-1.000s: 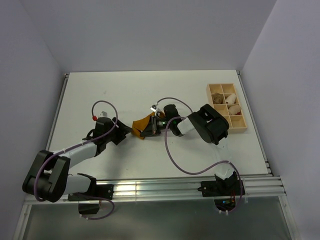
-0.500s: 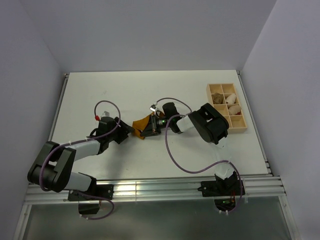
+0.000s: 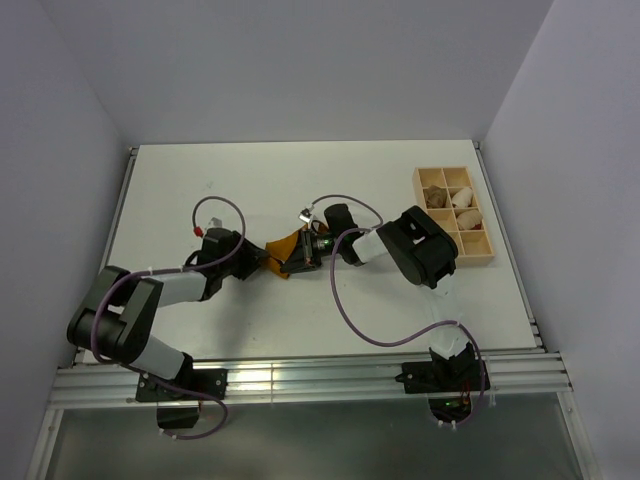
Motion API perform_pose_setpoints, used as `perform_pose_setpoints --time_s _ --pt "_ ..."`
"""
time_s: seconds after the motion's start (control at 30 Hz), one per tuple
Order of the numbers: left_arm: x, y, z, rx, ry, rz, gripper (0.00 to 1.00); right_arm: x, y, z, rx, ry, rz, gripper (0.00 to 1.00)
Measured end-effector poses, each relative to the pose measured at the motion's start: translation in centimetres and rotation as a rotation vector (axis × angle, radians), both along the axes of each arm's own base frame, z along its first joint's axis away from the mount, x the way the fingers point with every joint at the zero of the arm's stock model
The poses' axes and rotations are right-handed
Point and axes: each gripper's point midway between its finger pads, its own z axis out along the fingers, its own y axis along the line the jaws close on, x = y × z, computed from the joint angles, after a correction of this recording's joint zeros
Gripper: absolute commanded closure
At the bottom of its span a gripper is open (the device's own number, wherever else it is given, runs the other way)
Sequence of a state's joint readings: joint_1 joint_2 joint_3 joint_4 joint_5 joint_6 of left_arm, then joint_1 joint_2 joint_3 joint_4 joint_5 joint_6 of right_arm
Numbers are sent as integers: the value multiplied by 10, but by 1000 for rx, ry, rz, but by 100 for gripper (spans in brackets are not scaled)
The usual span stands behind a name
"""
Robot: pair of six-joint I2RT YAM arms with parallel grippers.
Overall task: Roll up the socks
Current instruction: Roll the sock at the center of the board.
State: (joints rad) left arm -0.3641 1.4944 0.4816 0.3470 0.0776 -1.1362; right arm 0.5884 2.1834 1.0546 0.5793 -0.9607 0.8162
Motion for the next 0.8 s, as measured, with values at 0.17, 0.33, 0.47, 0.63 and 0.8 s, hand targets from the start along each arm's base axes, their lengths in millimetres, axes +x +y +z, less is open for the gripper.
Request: perform_pose_setpoints --time_s 0.17,0.33,0.47,0.63,0.8 --pt "-1 -1 -7 11 21 2 72 0 0 0 -4 -2 4 100" --pt "0 -2 -9 37 31 -6 88 1 0 -1 -14 -10 13 99" --pt "2 -4 -7 68 36 -21 100 2 -2 -1 -34 -40 18 91" --pt "1 -6 -5 123 59 -56 100 6 -8 4 -105 -132 0 66" --pt "1 -3 -3 203 86 -80 100 14 -21 16 -226 -283 -33 48"
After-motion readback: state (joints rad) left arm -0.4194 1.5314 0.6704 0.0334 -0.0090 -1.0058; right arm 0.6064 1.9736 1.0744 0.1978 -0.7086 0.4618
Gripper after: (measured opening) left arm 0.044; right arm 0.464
